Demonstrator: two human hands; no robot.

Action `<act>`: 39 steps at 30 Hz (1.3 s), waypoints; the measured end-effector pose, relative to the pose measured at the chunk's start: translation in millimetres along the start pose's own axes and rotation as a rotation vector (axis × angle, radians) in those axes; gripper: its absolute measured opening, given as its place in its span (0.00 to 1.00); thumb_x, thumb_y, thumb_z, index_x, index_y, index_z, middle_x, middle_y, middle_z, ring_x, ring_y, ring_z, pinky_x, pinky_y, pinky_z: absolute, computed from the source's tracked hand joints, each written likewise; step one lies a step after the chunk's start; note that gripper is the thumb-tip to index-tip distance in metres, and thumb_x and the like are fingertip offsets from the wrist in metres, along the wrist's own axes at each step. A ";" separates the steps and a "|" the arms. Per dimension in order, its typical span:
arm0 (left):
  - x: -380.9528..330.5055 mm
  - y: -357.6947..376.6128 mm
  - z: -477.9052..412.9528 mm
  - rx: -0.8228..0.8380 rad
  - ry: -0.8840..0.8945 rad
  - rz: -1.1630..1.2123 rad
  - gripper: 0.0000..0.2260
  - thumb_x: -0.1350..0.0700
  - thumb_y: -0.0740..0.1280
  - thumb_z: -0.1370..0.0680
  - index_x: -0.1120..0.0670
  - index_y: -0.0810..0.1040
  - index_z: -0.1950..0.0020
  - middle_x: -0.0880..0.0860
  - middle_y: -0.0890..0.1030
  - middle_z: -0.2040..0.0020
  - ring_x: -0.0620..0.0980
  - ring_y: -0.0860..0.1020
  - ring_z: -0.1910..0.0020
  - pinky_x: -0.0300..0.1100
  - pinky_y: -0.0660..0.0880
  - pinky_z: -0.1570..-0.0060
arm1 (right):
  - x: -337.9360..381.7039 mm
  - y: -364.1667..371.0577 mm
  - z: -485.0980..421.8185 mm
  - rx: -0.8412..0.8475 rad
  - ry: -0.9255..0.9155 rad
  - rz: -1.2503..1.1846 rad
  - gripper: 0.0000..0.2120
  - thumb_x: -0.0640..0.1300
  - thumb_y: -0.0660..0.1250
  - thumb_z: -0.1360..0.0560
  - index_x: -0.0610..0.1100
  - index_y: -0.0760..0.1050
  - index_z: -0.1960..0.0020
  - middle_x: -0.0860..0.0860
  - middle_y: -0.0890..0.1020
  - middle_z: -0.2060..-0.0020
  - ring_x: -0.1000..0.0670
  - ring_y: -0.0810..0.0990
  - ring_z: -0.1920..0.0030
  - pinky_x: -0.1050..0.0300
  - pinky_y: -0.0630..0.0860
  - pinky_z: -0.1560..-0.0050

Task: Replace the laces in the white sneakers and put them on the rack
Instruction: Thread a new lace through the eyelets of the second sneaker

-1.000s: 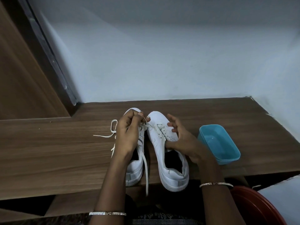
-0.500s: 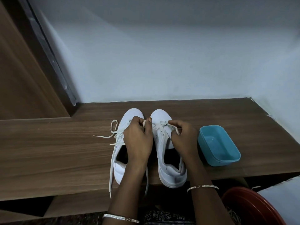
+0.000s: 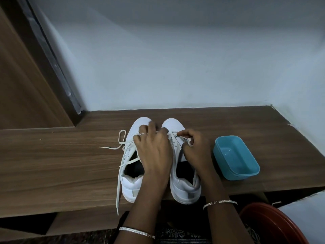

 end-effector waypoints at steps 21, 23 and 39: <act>1.1 61.8 -0.9 0.455 -0.026 0.430 0.12 0.55 0.54 0.18 0.57 0.67 0.60 0.61 0.78 0.57 0.64 0.75 0.54 0.49 0.65 0.58 | 4.9 2.4 0.7 0.016 -0.044 0.013 0.23 0.31 0.62 0.30 0.54 0.83 0.46 0.53 0.81 0.48 0.57 0.77 0.47 0.65 0.70 0.46; 5.7 66.8 -2.3 0.506 -0.097 0.447 0.15 0.56 0.53 0.18 0.56 0.64 0.65 0.57 0.73 0.63 0.64 0.75 0.54 0.47 0.63 0.59 | 5.7 2.6 1.0 0.013 -0.049 0.014 0.22 0.31 0.61 0.30 0.54 0.83 0.49 0.53 0.81 0.49 0.57 0.77 0.48 0.71 0.68 0.48; 19.5 32.3 -17.3 0.115 0.005 -0.103 0.02 0.53 0.69 0.25 0.48 0.82 0.55 0.50 0.77 0.42 0.56 0.71 0.38 0.55 0.61 0.43 | 4.4 -0.6 2.2 0.015 -0.020 -0.063 0.23 0.31 0.63 0.30 0.57 0.83 0.51 0.56 0.81 0.49 0.67 0.74 0.50 0.78 0.66 0.50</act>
Point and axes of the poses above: each hand's wrist, its own z-axis away from the middle knuckle, its own y-axis out of the palm, x = y × z, the point moved 8 cm from there along -z, towards the middle knuckle
